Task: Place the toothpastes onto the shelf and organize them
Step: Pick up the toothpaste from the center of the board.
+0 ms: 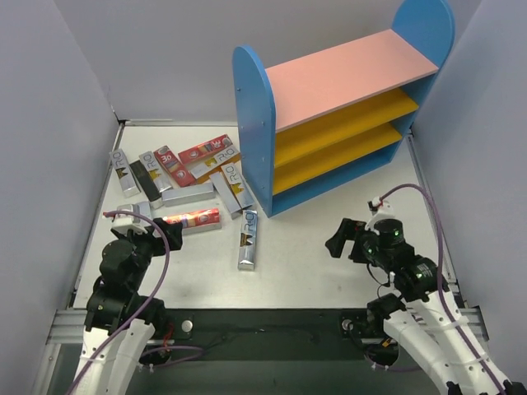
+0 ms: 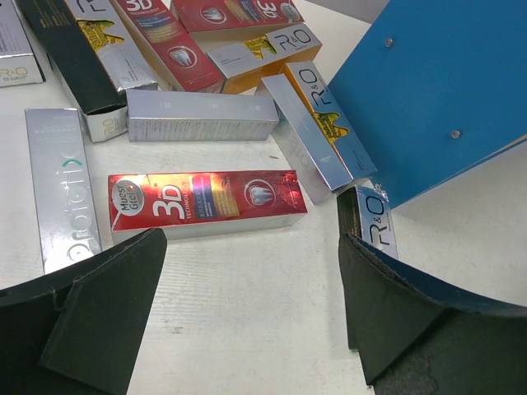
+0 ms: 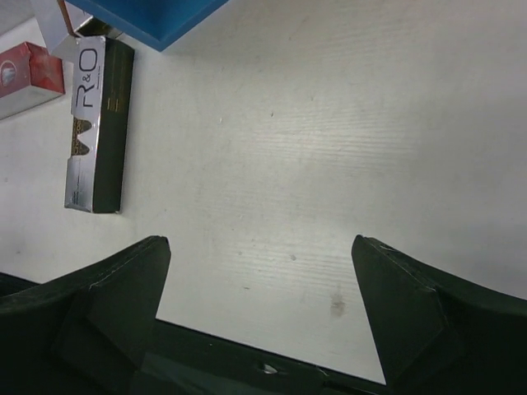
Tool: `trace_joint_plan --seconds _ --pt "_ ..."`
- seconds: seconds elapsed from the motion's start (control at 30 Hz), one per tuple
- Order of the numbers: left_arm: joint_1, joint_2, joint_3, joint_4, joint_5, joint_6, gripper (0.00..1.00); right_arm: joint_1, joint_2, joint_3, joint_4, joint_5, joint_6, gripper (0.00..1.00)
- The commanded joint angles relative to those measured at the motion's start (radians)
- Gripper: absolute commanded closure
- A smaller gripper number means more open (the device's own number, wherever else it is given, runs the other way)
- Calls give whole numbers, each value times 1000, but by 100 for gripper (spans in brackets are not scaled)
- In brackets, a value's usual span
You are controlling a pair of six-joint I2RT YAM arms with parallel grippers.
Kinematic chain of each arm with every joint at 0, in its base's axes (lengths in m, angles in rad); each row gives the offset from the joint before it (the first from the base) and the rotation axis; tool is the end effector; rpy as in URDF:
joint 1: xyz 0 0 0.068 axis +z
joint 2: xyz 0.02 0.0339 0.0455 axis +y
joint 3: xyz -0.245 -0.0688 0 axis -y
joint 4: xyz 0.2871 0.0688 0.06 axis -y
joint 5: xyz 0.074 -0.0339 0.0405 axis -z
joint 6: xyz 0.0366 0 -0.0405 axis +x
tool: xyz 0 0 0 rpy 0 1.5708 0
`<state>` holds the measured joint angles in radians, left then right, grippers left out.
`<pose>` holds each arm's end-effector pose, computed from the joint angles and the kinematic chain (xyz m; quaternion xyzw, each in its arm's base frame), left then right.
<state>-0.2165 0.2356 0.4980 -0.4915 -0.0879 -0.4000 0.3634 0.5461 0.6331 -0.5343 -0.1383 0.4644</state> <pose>0.1482 -0.0293 0.2780 -0.0989 0.7767 -0.1556 0.6022 0.1766 0.0726 0.2778 0.0059 0.8451 0.2673 0.4630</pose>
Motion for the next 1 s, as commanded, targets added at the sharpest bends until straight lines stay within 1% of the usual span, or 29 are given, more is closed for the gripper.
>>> trace_joint_plan --seconds 0.0,0.07,0.1,0.13,0.17,0.2,0.23,0.27,0.3,0.33,0.37,0.43,0.47,0.53,0.57,0.63,0.67,0.7,0.77,0.87,0.97 --pt "16 -2 40 24 16 -10 3 185 12 -114 198 121 169 0" --pt "16 -1 43 16 17 -11 3 290 23 -194 278 239 213 0" --pt "16 -4 43 14 10 -11 3 418 35 -213 352 356 227 0" --pt "17 -5 43 11 2 -11 3 477 50 -229 387 429 236 0" --pt "16 -9 43 10 -3 -13 3 549 98 -242 419 495 249 0" --pt "16 -12 42 8 -9 -13 3 665 127 -242 472 558 256 0" --pt "17 -12 39 8 -12 -13 3 730 159 -240 500 698 264 0" --pt "16 -15 40 10 -13 -13 3 779 237 -239 526 750 266 0" --pt "17 -15 39 8 -13 -11 3 819 282 -221 593 797 273 0" --pt "16 -10 40 8 -13 -13 3 885 326 -207 618 830 276 0" --pt "16 -7 40 8 -15 -13 3 908 421 -188 640 879 280 0" --pt "17 4 43 5 -16 -13 3 969 513 -124 701 914 272 0" --pt "19 7 43 4 -19 -13 3 988 597 -104 723 940 263 0" --pt "17 17 47 -1 -19 -13 3 1016 676 -37 792 960 238 0" --pt "17 21 47 -1 -16 -13 3 1034 751 -14 806 970 237 0" --pt "16 28 48 -5 -16 -13 3 1046 823 78 791 994 256 0" --pt "16 31 50 -7 -15 -13 3 1049 889 114 763 1000 272 0" --pt "14 36 50 -7 -16 -11 3 1051 919 140 732 1006 282 0" --pt "12 47 51 -10 -13 -11 3 1054 987 195 724 1014 301 0" --pt "11 59 57 -18 -15 -11 3 1054 1072 264 706 1025 318 3" --pt "11 64 59 -24 -26 -11 3 1054 1153 322 627 1046 347 5"
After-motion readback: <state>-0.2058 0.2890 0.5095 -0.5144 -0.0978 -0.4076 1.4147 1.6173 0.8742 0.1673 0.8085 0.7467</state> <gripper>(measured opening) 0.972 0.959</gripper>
